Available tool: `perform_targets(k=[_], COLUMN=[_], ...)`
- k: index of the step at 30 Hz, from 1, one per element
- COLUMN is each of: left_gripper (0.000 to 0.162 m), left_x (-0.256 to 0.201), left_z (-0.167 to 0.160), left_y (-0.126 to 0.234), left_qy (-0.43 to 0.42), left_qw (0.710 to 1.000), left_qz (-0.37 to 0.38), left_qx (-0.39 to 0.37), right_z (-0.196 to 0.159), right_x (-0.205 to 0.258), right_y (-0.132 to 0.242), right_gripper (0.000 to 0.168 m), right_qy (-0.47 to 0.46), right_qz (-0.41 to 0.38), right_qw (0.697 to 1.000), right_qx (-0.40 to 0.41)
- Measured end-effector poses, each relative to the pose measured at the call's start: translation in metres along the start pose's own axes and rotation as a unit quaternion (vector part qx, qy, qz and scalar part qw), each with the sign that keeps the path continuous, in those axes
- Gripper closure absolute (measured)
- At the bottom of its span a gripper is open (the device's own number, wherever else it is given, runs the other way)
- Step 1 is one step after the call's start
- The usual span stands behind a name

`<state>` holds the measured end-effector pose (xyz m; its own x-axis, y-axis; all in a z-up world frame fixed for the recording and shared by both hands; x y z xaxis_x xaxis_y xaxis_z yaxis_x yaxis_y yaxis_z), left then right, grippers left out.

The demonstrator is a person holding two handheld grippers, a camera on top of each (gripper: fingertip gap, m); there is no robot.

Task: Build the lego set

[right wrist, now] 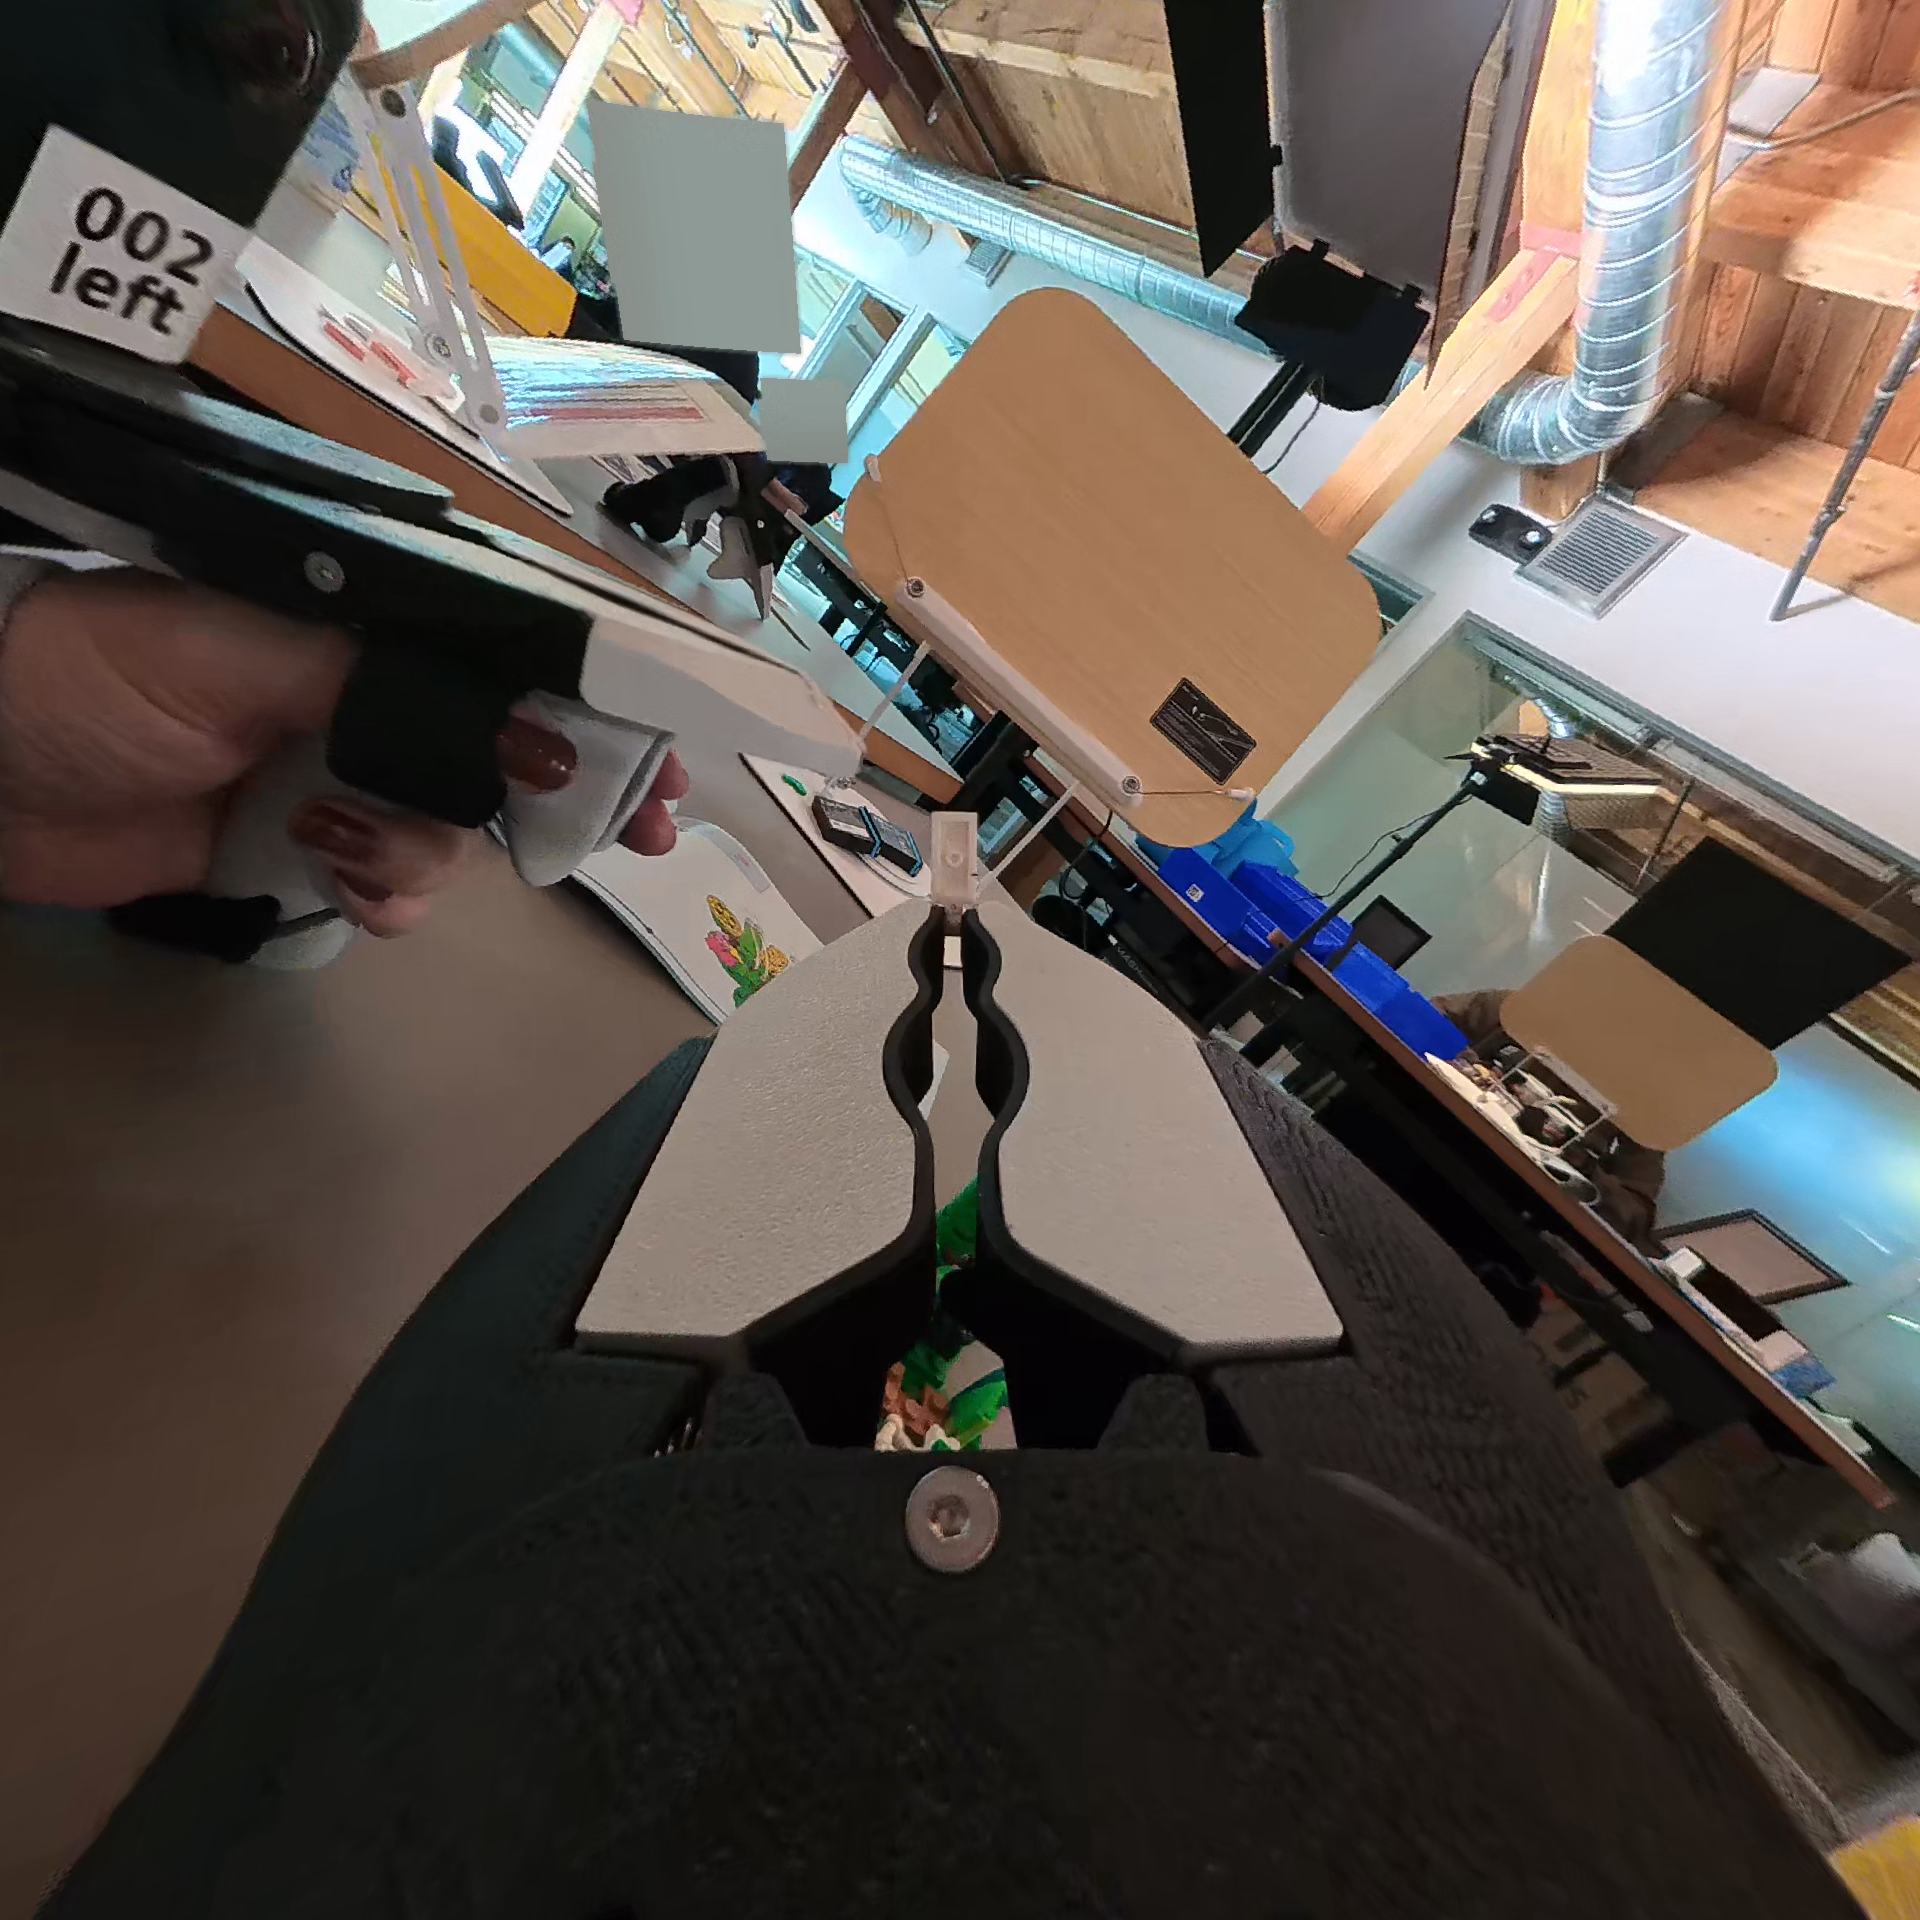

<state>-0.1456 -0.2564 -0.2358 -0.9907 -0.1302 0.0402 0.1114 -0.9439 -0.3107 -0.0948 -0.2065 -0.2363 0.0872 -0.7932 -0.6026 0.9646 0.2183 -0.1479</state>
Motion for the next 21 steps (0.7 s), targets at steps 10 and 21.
perform_targets(k=[10,21], left_gripper=[0.15,0.142], left_x=[-0.02,-0.051], left_z=[0.004,0.018], left_y=[0.001,0.01], left_qy=[0.01,0.116], left_qw=[0.997,0.965], left_qz=[-0.071,-0.228], left_qx=[-0.015,-0.056], right_z=[0.011,0.025], right_x=[0.015,0.024], right_y=[0.003,0.012], right_gripper=[0.167,0.167], right_qy=[-0.25,-0.496], right_qz=[0.143,0.321], right_qw=[0.957,0.805], right_qx=[-0.035,-0.052])
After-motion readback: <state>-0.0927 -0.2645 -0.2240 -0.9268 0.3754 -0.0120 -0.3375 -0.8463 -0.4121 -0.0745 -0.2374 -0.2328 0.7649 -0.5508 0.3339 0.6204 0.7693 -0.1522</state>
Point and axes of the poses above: each gripper's, where its closed fingertips meet, y back along the fingers, z out of its top, x = y × z across the jaws, the point moved 2 cm from there along y, back along the fingers, and after that the axes turned 3 degrees about -y, right-handed, at the moved point
